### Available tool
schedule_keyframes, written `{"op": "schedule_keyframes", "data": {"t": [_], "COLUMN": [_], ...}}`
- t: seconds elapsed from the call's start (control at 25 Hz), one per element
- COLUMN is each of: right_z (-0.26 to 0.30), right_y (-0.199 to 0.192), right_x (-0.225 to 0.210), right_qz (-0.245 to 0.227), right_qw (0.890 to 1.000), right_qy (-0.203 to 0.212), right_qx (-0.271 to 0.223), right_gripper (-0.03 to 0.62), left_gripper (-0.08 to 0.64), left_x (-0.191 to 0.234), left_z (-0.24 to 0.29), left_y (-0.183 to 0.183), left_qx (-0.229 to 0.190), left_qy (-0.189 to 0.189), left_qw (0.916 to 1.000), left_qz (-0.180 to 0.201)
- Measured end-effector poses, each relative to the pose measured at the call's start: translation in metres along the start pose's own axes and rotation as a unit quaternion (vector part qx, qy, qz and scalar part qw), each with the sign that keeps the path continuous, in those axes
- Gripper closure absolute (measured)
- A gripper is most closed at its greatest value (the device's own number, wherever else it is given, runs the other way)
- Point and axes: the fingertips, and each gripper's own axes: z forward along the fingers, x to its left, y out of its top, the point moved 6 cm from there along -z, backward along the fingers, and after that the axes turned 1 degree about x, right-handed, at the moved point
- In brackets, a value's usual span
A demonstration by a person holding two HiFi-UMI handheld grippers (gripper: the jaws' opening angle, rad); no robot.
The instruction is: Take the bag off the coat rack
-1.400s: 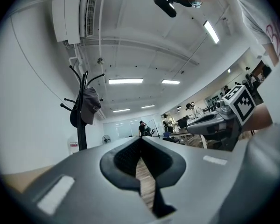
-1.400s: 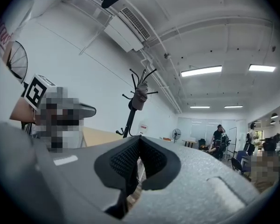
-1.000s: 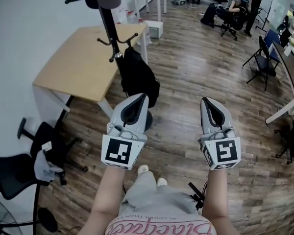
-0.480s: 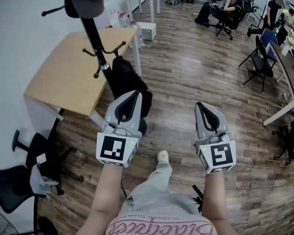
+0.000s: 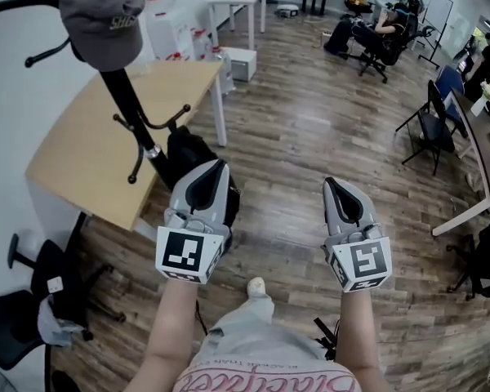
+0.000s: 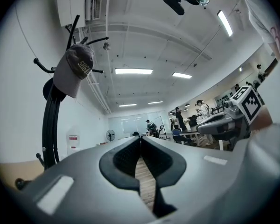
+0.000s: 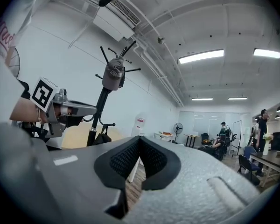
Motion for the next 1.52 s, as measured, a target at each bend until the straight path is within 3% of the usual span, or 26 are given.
{"op": "schedule_keyframes", "data": {"t": [0.36,0.92,1.12,1.32,1.52], "right_z": [0.090,0.176,0.211,0.247,0.285], "right_y": [-0.006,-0.012,-0.018,-0.023,-0.030], "right_x": [-0.032,-0.042,-0.060,-0.088,-0.116], "right_qz": [-0.007,-0.009,-0.007,-0.006,-0.013], "right_qw": [0.999,0.994,0.988,0.979,0.967], "right_qy": [0.032,0.107,0.152,0.197,0.251], "right_qx": [-0.001,-0.017,-0.030,-0.044,-0.049], "right_gripper": [0.588,0.588,0.588,0.588,0.588], "left_gripper": [0.553,0.554,0.552,0.552,0.554], "left_x": [0.039,0.074,0.073,0.070,0.064], "left_z": [0.067,0.094,0.115,0.141,0.163], "left_y": [-0.019,-0.036,-0.039,-0.047,-0.055], "left_qx": [0.001,0.020,0.029,0.040,0.062], "left_qy": [0.021,0.095,0.141,0.186,0.252], "left_qw": [0.9998,0.9953,0.9885,0.9809,0.9656], "left_qz": [-0.004,-0.005,0.047,0.038,0.015]}}
